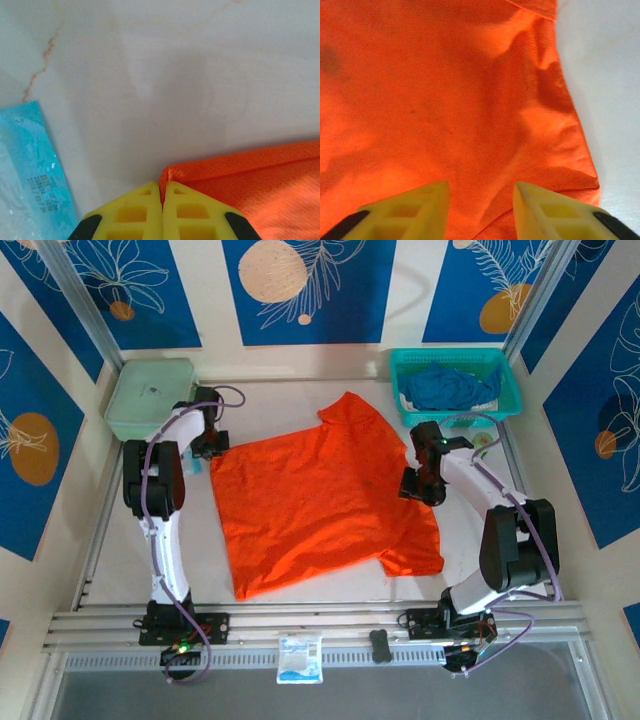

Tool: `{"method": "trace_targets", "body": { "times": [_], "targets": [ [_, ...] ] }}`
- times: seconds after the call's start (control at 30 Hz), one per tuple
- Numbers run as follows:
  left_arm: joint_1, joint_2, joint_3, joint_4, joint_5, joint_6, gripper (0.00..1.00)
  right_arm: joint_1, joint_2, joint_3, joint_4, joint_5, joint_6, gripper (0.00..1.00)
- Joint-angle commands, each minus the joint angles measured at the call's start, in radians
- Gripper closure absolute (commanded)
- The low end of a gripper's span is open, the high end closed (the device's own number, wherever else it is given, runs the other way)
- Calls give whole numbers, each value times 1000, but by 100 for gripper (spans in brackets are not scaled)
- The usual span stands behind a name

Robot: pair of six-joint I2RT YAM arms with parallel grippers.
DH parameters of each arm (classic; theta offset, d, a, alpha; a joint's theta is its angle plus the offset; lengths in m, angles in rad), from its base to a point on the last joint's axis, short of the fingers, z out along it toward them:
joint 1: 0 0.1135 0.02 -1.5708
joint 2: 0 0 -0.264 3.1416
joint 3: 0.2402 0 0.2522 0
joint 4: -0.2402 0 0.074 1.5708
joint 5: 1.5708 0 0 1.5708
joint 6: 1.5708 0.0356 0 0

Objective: Fold and stack the t-shirts

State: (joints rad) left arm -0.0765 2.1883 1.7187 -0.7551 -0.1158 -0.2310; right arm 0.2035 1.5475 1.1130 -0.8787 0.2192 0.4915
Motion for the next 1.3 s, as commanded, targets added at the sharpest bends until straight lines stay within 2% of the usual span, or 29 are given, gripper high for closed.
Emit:
{"method": "trace_targets", "body": {
  "times": [0.0, 0.13, 0.33, 0.5, 0.83, 1.0, 1.13, 1.27],
  "targets": [
    [-16, -87, 5, -27, -4, -22, 100, 19, 64, 98, 36, -31, -66, 54],
    [-14, -76, 88, -74, -36, -11, 100, 23, 214, 261, 39, -7, -133, 49],
    [-13, 26, 246, -147, -91, 9, 100, 23, 455, 538, 7, 40, -216, 45],
    [-3, 84, 313, -171, -139, 12, 100, 25, 608, 727, -24, 104, -288, 41],
    [6, 137, 361, -171, -107, 17, 100, 46, 889, 1073, -119, 164, -361, 41],
    [6, 134, 336, -157, -100, 18, 100, 53, 1034, 1261, -218, 175, -383, 48],
    [6, 127, 318, -146, -102, 24, 100, 60, 1089, 1309, -262, 163, -389, 58],
    [6, 126, 316, -146, -102, 23, 100, 60, 1096, 1288, -269, 124, -388, 81]
  ]
}}
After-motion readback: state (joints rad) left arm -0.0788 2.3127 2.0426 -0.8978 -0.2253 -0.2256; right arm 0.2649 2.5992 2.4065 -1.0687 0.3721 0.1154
